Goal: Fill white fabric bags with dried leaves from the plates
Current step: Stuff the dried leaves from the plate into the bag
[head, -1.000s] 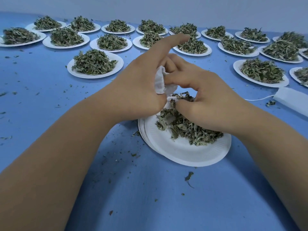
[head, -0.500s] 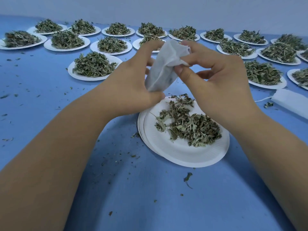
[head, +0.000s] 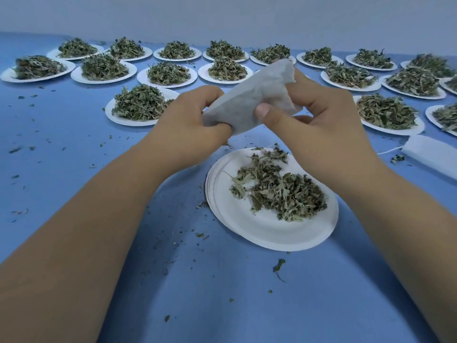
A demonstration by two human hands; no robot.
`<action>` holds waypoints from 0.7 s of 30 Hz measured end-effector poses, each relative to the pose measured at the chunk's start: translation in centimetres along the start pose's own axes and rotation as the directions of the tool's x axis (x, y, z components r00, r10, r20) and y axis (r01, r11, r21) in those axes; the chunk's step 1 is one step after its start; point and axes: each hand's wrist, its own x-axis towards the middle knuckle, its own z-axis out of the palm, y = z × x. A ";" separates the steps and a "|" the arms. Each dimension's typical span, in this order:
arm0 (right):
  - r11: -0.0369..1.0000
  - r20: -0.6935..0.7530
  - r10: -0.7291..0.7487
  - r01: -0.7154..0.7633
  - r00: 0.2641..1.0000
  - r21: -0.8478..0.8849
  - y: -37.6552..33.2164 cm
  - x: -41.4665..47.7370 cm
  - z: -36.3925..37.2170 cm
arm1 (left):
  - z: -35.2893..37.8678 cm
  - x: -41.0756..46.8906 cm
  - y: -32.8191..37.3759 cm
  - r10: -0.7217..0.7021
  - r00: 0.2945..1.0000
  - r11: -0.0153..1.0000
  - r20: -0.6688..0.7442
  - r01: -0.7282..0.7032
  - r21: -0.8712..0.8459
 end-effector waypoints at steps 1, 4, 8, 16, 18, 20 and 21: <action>0.999 0.011 -0.001 0.002 1.000 -0.035 0.1 -0.1 0.1 | 0.1 0.0 0.0 0.017 1.000 1.000 -0.004 -0.017 0.002; 0.992 0.059 -0.029 0.036 0.998 -0.119 0.3 -0.2 0.2 | 0.2 -0.2 0.2 0.044 0.999 0.998 0.017 -0.043 -0.041; 0.985 -0.013 -0.063 0.060 0.998 -0.159 0.4 0.0 -0.3 | 0.1 0.1 -0.2 0.022 0.999 1.000 -0.025 -0.022 -0.015; 0.971 -0.044 -0.055 0.044 0.997 -0.234 0.5 0.3 -0.8 | -0.1 0.2 -0.3 0.049 0.998 0.998 -0.046 -0.051 -0.045; 0.967 0.029 -0.053 0.058 0.998 -0.247 0.4 0.1 -0.4 | 0.2 0.1 -0.3 0.056 0.998 0.998 -0.028 -0.057 -0.039; 0.963 0.084 -0.013 0.035 0.996 -0.266 0.3 -0.1 -0.2 | 0.4 0.0 -0.2 0.065 0.998 0.998 -0.010 -0.065 -0.022; 0.961 0.089 -0.005 0.029 0.996 -0.274 0.3 -0.1 -0.2 | 0.5 0.0 -0.2 0.070 0.998 0.997 -0.006 -0.070 -0.012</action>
